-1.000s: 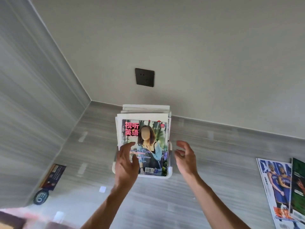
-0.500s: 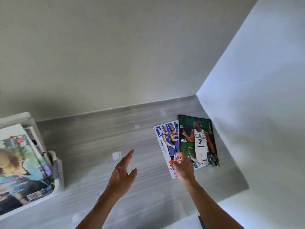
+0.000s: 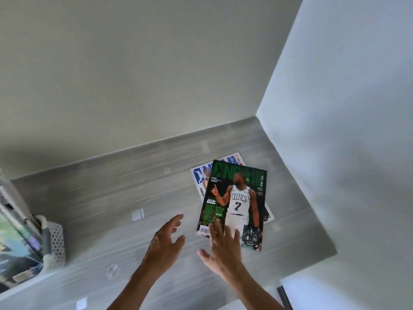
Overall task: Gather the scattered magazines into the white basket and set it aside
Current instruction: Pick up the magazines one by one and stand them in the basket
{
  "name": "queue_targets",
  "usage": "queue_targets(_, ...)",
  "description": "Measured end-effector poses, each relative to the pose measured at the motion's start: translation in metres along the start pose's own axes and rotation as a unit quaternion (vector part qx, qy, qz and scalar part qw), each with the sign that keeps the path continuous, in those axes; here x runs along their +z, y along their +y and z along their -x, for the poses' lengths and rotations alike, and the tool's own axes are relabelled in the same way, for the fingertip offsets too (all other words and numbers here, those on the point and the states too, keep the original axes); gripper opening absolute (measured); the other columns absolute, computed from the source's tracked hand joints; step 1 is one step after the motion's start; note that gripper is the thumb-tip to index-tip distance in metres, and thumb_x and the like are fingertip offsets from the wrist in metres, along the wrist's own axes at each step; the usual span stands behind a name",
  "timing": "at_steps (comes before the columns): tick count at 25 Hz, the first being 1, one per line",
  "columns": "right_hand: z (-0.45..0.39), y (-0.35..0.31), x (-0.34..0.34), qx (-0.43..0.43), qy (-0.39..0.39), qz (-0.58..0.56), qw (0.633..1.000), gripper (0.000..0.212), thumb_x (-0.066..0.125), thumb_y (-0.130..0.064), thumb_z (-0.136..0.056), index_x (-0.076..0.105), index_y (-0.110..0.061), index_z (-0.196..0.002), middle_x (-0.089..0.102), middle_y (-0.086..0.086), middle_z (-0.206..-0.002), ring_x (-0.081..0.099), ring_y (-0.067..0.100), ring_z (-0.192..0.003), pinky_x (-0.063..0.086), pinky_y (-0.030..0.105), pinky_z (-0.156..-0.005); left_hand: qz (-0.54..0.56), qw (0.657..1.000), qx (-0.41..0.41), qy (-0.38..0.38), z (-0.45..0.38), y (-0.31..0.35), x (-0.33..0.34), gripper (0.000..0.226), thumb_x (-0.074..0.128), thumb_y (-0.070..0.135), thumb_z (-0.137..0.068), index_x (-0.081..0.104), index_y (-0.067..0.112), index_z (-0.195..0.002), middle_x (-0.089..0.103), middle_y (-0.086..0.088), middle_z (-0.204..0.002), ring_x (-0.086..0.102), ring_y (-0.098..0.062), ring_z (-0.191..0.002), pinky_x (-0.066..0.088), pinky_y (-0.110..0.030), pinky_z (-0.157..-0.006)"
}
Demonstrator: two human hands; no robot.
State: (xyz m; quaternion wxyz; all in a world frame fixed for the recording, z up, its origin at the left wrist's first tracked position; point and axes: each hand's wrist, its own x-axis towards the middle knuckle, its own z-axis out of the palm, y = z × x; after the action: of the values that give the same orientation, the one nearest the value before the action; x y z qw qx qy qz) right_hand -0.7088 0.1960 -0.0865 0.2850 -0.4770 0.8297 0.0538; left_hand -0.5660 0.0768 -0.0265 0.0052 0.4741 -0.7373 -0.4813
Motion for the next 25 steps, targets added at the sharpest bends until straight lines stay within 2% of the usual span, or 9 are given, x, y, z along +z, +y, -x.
queue_targets(4, 0.036, -0.06, 0.033, -0.106, -0.089, -0.012, 0.99, 0.073, 0.052, -0.044, -0.089, 0.018, -0.02, -0.149, 0.009, 0.004, -0.163, 0.02, 0.034, -0.144, 0.017, 0.058, -0.116, -0.053, 0.998, -0.031, -0.014, 0.008, -0.009, 0.004, 0.047, 0.056, 0.024, -0.091, 0.048, 0.032, -0.137, 0.056, 0.005, -0.138, 0.055, -0.013, -0.119, 0.044, -0.026, -0.09)
queue_targets(7, 0.028, -0.034, 0.019, -0.068, 0.013, -0.082, 0.994, 0.057, 0.054, -0.035, -0.09, 0.034, -0.025, -0.143, 0.029, -0.003, -0.156, 0.033, 0.022, -0.139, 0.03, 0.046, -0.115, -0.099, 0.988, -0.071, -0.099, 0.021, -0.032, 0.009, 0.05, 0.055, 0.019, -0.089, 0.047, 0.028, -0.138, 0.05, 0.004, -0.142, 0.052, -0.014, -0.123, 0.043, -0.024, -0.095)
queue_targets(9, 0.017, 0.0, 0.005, 0.069, 0.107, -0.149, 0.981, 0.056, 0.061, -0.032, -0.086, 0.04, -0.021, -0.136, 0.04, 0.0, -0.147, 0.045, 0.022, -0.127, 0.043, 0.042, -0.103, -0.116, 0.979, -0.082, -0.147, 0.028, -0.045, 0.015, 0.053, 0.054, 0.02, -0.089, 0.044, 0.028, -0.141, 0.042, 0.004, -0.149, 0.047, -0.014, -0.128, 0.04, -0.022, -0.099)
queue_targets(12, 0.005, 0.029, 0.001, 0.225, 0.143, -0.342, 0.901, 0.039, 0.063, -0.035, -0.081, 0.052, -0.02, -0.115, 0.056, 0.005, -0.12, 0.057, 0.022, -0.098, 0.049, 0.036, -0.078, -0.157, 0.975, -0.078, -0.14, 0.032, -0.052, 0.026, 0.054, 0.053, 0.028, -0.089, 0.043, 0.03, -0.142, 0.031, 0.005, -0.156, 0.038, -0.017, -0.137, 0.037, -0.027, -0.107)
queue_targets(15, -0.005, 0.033, -0.002, 0.29, 0.098, -0.546, 0.78, 0.036, 0.073, -0.022, -0.073, 0.06, -0.014, -0.106, 0.068, 0.007, -0.102, 0.066, 0.023, -0.088, 0.056, 0.045, -0.081, -0.186, 0.971, -0.082, -0.13, 0.038, -0.051, 0.029, 0.05, 0.055, 0.033, -0.083, 0.051, 0.033, -0.133, 0.034, 0.001, -0.152, 0.041, -0.02, -0.134, 0.04, -0.032, -0.105)
queue_targets(17, -0.005, 0.031, -0.009, 0.287, 0.057, -0.621, 0.727, 0.026, 0.073, -0.01, -0.072, 0.068, -0.01, -0.098, 0.075, 0.006, -0.084, 0.07, 0.025, -0.079, 0.058, 0.041, -0.07, -0.24, 0.957, -0.076, -0.142, 0.042, -0.051, 0.028, 0.047, 0.055, 0.038, -0.083, 0.051, 0.034, -0.13, 0.037, 0.002, -0.15, 0.04, -0.02, -0.135, 0.028, -0.042, -0.115)
queue_targets(19, 0.0, 0.013, -0.023, 0.225, 0.045, -0.624, 0.747, 0.019, 0.072, -0.006, -0.071, 0.07, -0.016, -0.087, 0.075, 0.001, -0.07, 0.068, 0.02, -0.065, 0.05, 0.028, -0.05, -0.217, 0.966, -0.043, -0.131, 0.04, -0.04, 0.024, 0.045, 0.054, 0.047, -0.086, 0.05, 0.036, -0.13, 0.05, 0.005, -0.141, 0.045, -0.016, -0.13, 0.022, -0.052, -0.117)
queue_targets(22, 0.018, -0.043, -0.041, 0.079, 0.091, -0.588, 0.8, 0.014, 0.071, -0.018, -0.073, 0.061, -0.025, -0.08, 0.071, -0.001, -0.072, 0.067, 0.017, -0.063, 0.052, 0.029, -0.051, 0.134, 0.987, 0.012, -0.089, 0.032, 0.006, 0.006, 0.053, 0.06, 0.052, -0.084, 0.051, 0.035, -0.134, 0.068, 0.0, -0.121, 0.063, -0.014, -0.11, 0.049, -0.043, -0.097)
queue_targets(25, 0.043, -0.091, -0.045, -0.078, 0.102, -0.512, 0.849, 0.02, 0.067, -0.035, -0.071, 0.051, -0.033, -0.082, 0.069, -0.016, -0.073, 0.063, 0.005, -0.059, 0.044, 0.018, -0.049, 0.103, 0.989, -0.002, 0.11, 0.024, 0.034, -0.023, 0.03, 0.065, 0.045, -0.078, 0.057, 0.043, -0.107, 0.074, 0.012, -0.09, 0.071, -0.006, -0.085, 0.057, -0.023, -0.072)
